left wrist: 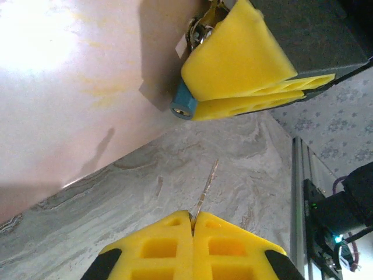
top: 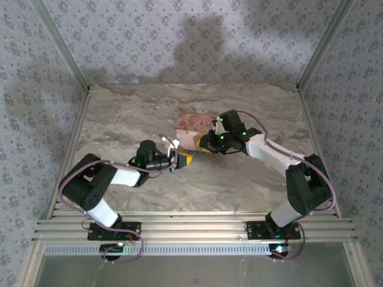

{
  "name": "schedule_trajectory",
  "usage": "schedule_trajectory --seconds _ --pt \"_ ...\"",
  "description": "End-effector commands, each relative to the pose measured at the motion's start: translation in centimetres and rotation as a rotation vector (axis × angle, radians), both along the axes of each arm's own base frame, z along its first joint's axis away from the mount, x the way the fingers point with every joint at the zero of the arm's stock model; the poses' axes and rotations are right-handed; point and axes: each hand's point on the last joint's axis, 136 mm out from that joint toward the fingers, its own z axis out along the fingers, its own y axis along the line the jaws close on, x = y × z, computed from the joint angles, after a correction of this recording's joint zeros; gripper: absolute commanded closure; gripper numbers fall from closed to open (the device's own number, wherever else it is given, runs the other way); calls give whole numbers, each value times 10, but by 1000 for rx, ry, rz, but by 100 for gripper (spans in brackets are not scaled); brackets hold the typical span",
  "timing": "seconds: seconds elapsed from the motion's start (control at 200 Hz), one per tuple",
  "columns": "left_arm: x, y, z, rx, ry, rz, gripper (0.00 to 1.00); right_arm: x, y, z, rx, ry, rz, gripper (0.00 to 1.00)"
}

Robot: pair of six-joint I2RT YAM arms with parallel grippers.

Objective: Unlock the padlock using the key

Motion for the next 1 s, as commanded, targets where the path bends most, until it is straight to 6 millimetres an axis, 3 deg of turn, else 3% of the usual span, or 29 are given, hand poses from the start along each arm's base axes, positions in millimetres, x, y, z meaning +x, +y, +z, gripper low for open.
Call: schedule_trajectory --seconds 0.0,0.355,0.635,0.994 --pt "1 -5 24 -67 -52 -61 100 2 14 42 141 -142 102 100" --pt "13 -1 19 -36 -47 -50 100 4 13 44 174 -160 126 100" --pt "31 1 14 1 -78 91 100 10 7 28 126 -102 52 100" --pt "27 -10 11 52 -91 67 100 7 13 30 117 -83 51 100"
